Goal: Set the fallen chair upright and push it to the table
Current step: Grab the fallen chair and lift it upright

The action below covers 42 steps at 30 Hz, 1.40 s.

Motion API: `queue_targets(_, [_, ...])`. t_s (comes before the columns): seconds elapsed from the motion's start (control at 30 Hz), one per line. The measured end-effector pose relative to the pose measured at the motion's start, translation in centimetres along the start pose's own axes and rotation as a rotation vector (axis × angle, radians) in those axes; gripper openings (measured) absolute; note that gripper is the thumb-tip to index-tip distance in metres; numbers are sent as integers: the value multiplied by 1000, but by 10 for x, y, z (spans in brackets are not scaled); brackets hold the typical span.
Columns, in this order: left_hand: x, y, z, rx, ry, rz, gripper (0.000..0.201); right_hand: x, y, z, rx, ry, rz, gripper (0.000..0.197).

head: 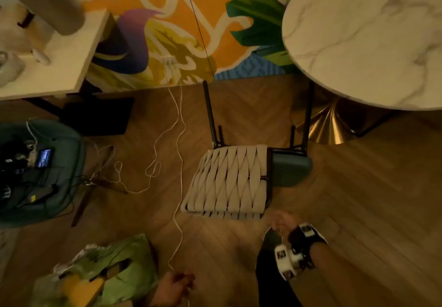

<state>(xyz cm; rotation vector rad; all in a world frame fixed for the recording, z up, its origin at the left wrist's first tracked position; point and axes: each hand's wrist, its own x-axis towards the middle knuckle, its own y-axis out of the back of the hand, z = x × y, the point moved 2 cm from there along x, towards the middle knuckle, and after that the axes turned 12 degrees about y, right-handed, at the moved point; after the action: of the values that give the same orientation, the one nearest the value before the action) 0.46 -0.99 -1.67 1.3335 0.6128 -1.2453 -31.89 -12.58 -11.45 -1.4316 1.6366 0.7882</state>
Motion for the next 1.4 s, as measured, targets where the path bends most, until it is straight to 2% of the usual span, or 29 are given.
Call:
queue_targets(0.07, [12,3,-2,-42,23,48,9,35,-9,-8,-76,-42,-4,43])
queue_targets(0.13, [8,6,-8,-65,115,55,8,104,-5,14,-234,13,-29,37])
queue_targets(0.2, [1,7,-6,-61,185,22,21,169,0,47,-329,-10,-32,30])
queue_targets(0.23, [0,7,-4,-60,211,11,28,181,0,58,-281,-65,-25,43])
queue_targets(0.3, [4,11,-2,-51,198,41,34,132,-18,26,-201,-148,-25,63])
queue_targets(0.37, [5,13,7,-60,163,80,29,80,-41,-11,-134,-166,-8,52])
queue_targets(0.43, [7,11,23,-97,117,63,22,65,-53,-26,-98,-113,13,45])
queue_targets(0.5, [19,16,30,-19,19,71,28,56,-66,-31,-124,-89,13,44])
queue_targets(0.6, [38,32,60,134,-136,146,16,39,-84,-33,-58,-51,25,38])
queue_targets(0.63, [43,38,77,182,-202,176,19,28,-90,-39,-32,-46,30,36])
queue_targets(0.73, [62,54,109,336,-415,134,63,6,-107,-50,15,-4,25,24])
queue_targets(0.8, [71,63,120,469,-532,113,80,-5,-122,-62,36,64,48,30])
queue_targets(0.87, [84,70,125,583,-562,116,92,-15,-132,-76,86,153,71,34])
queue_targets(0.93, [101,79,118,679,-521,125,101,-27,-139,-92,94,189,79,26])
queue_targets(1.0, [112,86,107,675,-499,113,109,-36,-145,-108,81,224,81,21])
queue_targets(1.07, [114,91,107,531,-519,82,107,-42,-149,-122,58,256,94,32])
queue_targets(1.13, [115,106,122,461,-550,106,92,-50,-158,-138,14,293,113,30])
queue_targets(1.23, [110,119,163,617,-578,204,75,-54,-154,-169,54,338,99,15])
queue_targets(1.33, [98,140,216,711,-656,218,72,-53,-154,-208,124,405,149,31])
queue_targets(1.4, [86,150,255,794,-694,233,73,-51,-154,-230,146,431,178,35])
